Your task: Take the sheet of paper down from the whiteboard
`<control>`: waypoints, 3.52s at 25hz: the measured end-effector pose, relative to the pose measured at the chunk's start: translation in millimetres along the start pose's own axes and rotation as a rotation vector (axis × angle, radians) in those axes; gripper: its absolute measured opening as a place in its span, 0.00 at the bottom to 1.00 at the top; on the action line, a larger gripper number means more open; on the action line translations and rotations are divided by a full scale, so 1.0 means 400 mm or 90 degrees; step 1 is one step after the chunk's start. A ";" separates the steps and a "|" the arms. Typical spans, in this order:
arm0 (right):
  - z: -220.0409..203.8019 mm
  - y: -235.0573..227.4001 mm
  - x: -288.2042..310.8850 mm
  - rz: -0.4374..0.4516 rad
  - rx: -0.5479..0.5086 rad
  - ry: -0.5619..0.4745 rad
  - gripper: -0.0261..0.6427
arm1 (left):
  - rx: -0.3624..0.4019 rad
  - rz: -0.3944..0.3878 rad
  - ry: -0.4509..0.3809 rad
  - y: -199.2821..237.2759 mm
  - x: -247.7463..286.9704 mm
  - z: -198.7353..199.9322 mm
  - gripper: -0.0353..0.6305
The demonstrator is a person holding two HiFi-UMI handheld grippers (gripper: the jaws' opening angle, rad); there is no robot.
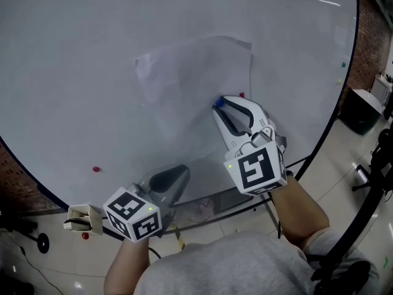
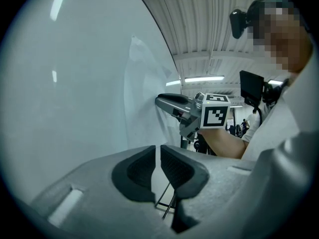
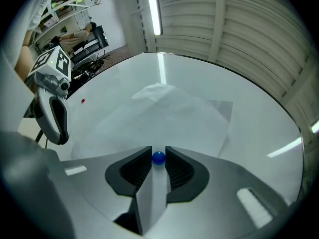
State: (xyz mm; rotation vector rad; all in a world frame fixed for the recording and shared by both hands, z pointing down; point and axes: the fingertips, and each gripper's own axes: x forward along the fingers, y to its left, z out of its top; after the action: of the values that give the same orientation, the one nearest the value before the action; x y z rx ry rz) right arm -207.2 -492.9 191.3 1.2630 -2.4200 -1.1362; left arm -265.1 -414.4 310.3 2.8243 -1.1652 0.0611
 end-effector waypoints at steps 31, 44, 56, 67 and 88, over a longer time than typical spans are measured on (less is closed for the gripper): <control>0.001 0.001 -0.004 0.000 0.010 0.003 0.17 | 0.023 0.050 -0.038 0.077 0.030 0.080 0.28; -0.004 -0.002 -0.012 -0.006 0.018 -0.007 0.17 | 0.044 0.076 -0.050 0.083 0.021 0.100 0.06; -0.004 0.031 -0.009 -0.009 0.027 0.006 0.17 | -0.010 0.135 -0.066 0.155 -0.125 0.045 0.06; -0.046 -0.012 -0.010 -0.008 0.043 0.008 0.17 | -0.035 0.201 -0.076 0.162 -0.199 0.045 0.06; -0.113 0.113 -0.289 0.148 0.229 0.070 0.04 | -0.040 0.266 -0.108 -0.041 -0.289 0.027 0.06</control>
State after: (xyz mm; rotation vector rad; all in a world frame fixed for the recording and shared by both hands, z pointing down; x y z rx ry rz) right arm -142.0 -413.8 274.4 1.0573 -2.6784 -0.5728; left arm -335.5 -322.9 290.6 2.5243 -1.7429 -0.1869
